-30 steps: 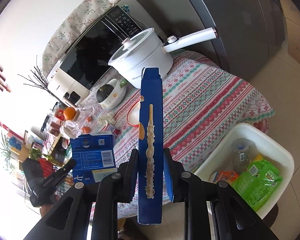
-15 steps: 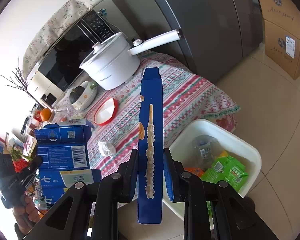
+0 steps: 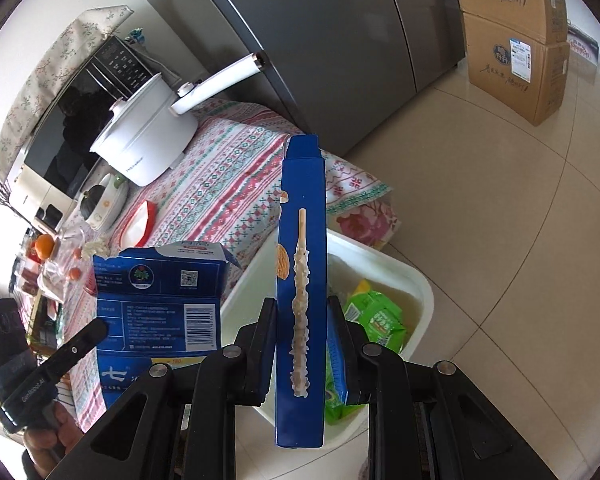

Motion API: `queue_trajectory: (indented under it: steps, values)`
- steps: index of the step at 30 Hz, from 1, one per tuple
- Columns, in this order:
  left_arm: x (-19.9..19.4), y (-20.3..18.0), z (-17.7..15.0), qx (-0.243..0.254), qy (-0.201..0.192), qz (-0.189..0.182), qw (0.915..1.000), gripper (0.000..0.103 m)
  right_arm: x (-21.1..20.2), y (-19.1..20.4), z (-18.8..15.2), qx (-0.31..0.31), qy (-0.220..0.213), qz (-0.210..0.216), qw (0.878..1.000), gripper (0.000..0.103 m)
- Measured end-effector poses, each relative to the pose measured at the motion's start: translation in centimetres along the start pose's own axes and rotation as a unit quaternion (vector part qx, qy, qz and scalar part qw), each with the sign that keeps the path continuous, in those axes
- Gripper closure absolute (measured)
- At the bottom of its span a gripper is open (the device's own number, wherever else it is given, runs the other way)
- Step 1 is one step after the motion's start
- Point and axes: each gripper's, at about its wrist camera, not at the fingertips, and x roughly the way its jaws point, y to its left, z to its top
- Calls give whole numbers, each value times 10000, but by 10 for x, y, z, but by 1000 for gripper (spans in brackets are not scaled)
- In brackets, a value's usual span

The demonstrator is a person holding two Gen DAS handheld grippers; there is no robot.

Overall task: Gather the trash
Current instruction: 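Drop the blue carton into the white bin with the left gripper while the right holds the almond box, then lower the almond box into the white bin and open the right gripper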

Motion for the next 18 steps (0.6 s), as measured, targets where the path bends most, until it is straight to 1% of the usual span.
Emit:
queue_trajectory:
  steps: [4, 7, 8, 9, 10, 11, 13, 15, 17, 18]
  values:
    - [12, 8, -1, -51, 108, 158, 9998, 102, -1, -4, -1, -15, 25, -31, 10000, 79]
    - [19, 14, 0, -80, 210, 138, 9997, 102, 0, -5, 0, -9, 40, -29, 10000, 79]
    - [21, 17, 0, -109, 239, 161, 9995, 101, 0, -4, 0, -10, 45, -24, 10000, 79]
    - [22, 19, -1, -156, 304, 168, 9993, 96, 1, -3, 0, -12, 47, -18, 10000, 79]
    - [22, 22, 0, -217, 346, 228, 9989, 81, 1, -2, 0, -20, 47, -14, 10000, 79]
    - [21, 24, -1, -273, 369, 311, 9985, 61, 1, 0, 0, -31, 43, -11, 10000, 79]
    - [13, 29, -1, -339, 327, 412, 9980, 41, 1, 3, 0, -48, 37, -3, 10000, 79]
    - [3, 31, 1, -298, 292, 597, 9973, 36, 2, 6, 0, -61, 43, 4, 10000, 79]
    - [-8, 32, 1, -197, 214, 836, 9961, 24, 4, 8, 0, -83, 52, -8, 10000, 79]
    - [-13, 34, 1, -156, 176, 951, 9952, 22, 5, 10, 0, -89, 61, -15, 9999, 79]
